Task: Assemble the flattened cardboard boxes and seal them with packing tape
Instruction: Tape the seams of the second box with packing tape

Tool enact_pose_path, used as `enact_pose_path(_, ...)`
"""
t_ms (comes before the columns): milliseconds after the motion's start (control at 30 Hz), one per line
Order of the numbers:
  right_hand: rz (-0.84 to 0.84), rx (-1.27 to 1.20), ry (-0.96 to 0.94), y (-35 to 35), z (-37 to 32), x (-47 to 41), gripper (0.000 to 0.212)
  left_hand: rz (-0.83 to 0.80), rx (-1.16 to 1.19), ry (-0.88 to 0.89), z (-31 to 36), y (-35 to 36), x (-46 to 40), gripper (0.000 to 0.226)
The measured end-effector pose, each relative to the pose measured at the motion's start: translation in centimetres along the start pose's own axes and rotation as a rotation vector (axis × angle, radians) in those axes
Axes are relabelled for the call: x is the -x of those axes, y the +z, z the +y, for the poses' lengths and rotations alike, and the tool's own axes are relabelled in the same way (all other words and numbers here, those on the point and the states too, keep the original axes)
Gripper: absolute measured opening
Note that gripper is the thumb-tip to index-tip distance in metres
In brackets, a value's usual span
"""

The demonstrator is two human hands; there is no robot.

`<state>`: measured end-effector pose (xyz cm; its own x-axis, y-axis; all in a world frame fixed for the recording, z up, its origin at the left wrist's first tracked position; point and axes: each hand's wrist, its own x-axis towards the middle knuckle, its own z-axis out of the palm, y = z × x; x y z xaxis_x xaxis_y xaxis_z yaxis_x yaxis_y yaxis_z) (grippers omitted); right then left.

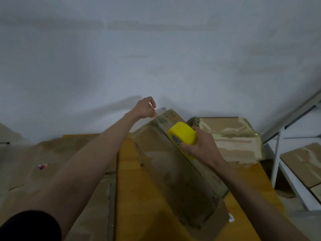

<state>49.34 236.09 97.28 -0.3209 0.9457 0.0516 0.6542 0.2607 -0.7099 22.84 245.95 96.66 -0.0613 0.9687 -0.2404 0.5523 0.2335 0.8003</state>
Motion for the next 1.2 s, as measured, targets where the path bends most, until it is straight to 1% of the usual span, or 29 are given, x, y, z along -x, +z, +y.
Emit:
enact_pose_path(67,0.008,0.013,0.013,0.7,-0.4,-1.3,0.044,-0.031,0.04,-0.022,-0.7,-0.1,-1.5,0.024)
enact_pose_path(200,0.017,-0.002,0.096,2.2,-1.0,-3.5,0.058,-0.054,0.065,-0.047,-2.3,-0.6,-3.8,0.023)
enact_pose_path(300,-0.015,0.024,0.13,2.8,-1.2,-5.0,0.067,-0.06,0.08,-0.062,-3.4,-0.8,-4.9,0.022)
enact_pose_path(367,-0.039,0.026,0.152,3.0,-1.2,-5.7,0.058,-0.068,0.092,-0.069,-4.1,-0.8,-5.6,0.02)
enact_pose_path(467,-0.078,0.057,0.18,3.2,-1.7,-6.6,0.037,-0.097,0.073,-0.079,-4.8,-0.7,-6.3,0.019)
enact_pose_path(500,-0.09,0.064,0.185,3.2,-1.8,-6.9,0.033,-0.103,0.069,-0.089,-5.0,-0.7,-6.5,0.019)
enact_pose_path(667,-0.109,0.055,0.185,3.3,-2.2,-7.4,0.035,-0.115,0.064,-0.138,-6.3,0.0,-7.1,0.018)
enact_pose_path(800,-0.118,0.058,0.19,3.5,-1.9,-7.6,0.043,-0.125,0.056,-0.153,-7.1,1.1,-7.2,0.017)
enact_pose_path(900,-0.14,0.06,0.209,3.7,-1.5,-7.6,0.037,-0.145,-0.007,-0.129,-7.6,2.2,-7.1,0.013)
enact_pose_path(967,-0.135,0.058,0.227,3.7,-1.2,-7.6,0.031,-0.115,-0.141,-0.061,-8.1,2.6,-7.0,0.013)
enact_pose_path(1000,-0.134,0.054,0.232,3.7,-1.1,-7.5,0.031,-0.061,-0.183,-0.025,-8.4,2.7,-7.0,0.014)
enact_pose_path(1033,-0.133,0.054,0.232,3.7,-1.0,-7.5,0.033,-0.005,-0.167,-0.009,-8.4,2.8,-6.7,0.013)
enact_pose_path(1100,-0.13,0.061,0.225,3.8,-0.9,-7.4,0.037,0.081,-0.112,0.009,-8.1,3.0,-5.9,0.021)
enact_pose_path(1133,-0.129,0.067,0.222,3.8,-0.9,-7.3,0.04,0.102,-0.101,0.022,-7.8,3.1,-5.5,0.024)
enact_pose_path(1200,-0.119,0.053,0.223,3.9,-0.7,-7.1,0.054,0.105,-0.115,0.046,-7.5,3.3,-4.9,0.019)
